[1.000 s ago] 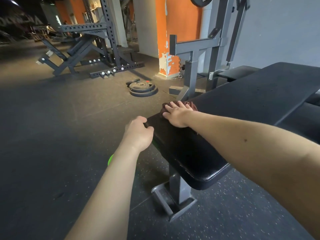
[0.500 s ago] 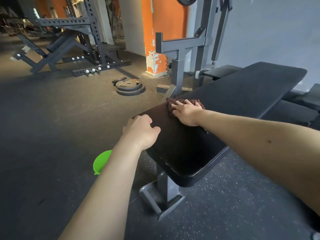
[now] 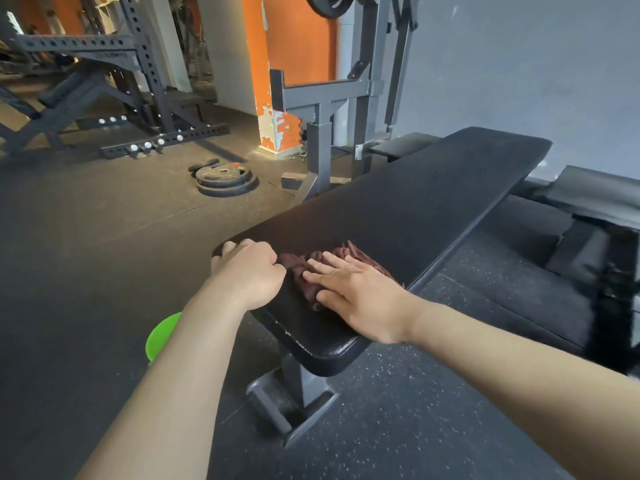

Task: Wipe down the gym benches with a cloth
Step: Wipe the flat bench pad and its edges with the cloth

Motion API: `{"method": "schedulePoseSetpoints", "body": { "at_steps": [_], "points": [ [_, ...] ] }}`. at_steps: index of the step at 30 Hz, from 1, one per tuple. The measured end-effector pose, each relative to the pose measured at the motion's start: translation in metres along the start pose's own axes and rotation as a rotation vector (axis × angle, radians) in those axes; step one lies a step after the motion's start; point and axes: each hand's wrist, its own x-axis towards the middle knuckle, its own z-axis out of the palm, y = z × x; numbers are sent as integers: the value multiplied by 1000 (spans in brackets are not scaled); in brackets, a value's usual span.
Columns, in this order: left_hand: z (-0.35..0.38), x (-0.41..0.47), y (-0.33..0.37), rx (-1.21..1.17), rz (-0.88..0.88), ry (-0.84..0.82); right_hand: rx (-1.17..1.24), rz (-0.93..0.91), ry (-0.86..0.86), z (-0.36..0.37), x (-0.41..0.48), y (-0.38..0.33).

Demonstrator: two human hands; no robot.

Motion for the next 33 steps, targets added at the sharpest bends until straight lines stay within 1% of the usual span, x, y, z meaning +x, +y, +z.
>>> {"method": "schedulePoseSetpoints", "body": {
  "at_steps": [2,5,7,8,9,11,14,16,19,21,23,25,27,28,31,33],
  "points": [
    [-1,-5,8,-25,37,-29,-6,61,-10,-7,1,26],
    [-2,-16,22,-54,74,-69,-65,262,29,-18,11,60],
    [-1,-22,29,-63,94,-84,-142,339,83,-14,15,58],
    [-1,-24,32,-64,102,-96,-192,347,122,-8,13,50],
    [0,-25,33,-58,107,-114,-222,325,160,-1,7,38],
    [2,-27,37,-27,123,-143,-178,221,221,10,-14,15],
    [2,-27,44,4,141,-145,-108,90,208,15,-44,4],
    [4,-26,47,-4,143,-149,-102,74,185,12,-49,14],
    [7,-26,52,1,156,-173,-136,220,228,0,-38,47],
    [10,-28,58,29,175,-174,-160,423,239,-10,-30,74],
    [13,-31,62,14,187,-158,-109,615,207,-17,-24,89],
    [15,-30,65,2,203,-137,-14,708,206,-14,-17,86],
    [17,-29,66,13,226,-109,-13,689,234,-4,-19,66],
    [18,-28,66,18,229,-98,-45,632,254,2,-23,53],
    [18,-27,70,47,228,-100,-116,366,363,19,-47,23],
    [19,-26,73,41,206,-133,-113,231,366,25,-58,22]
  ]
}}
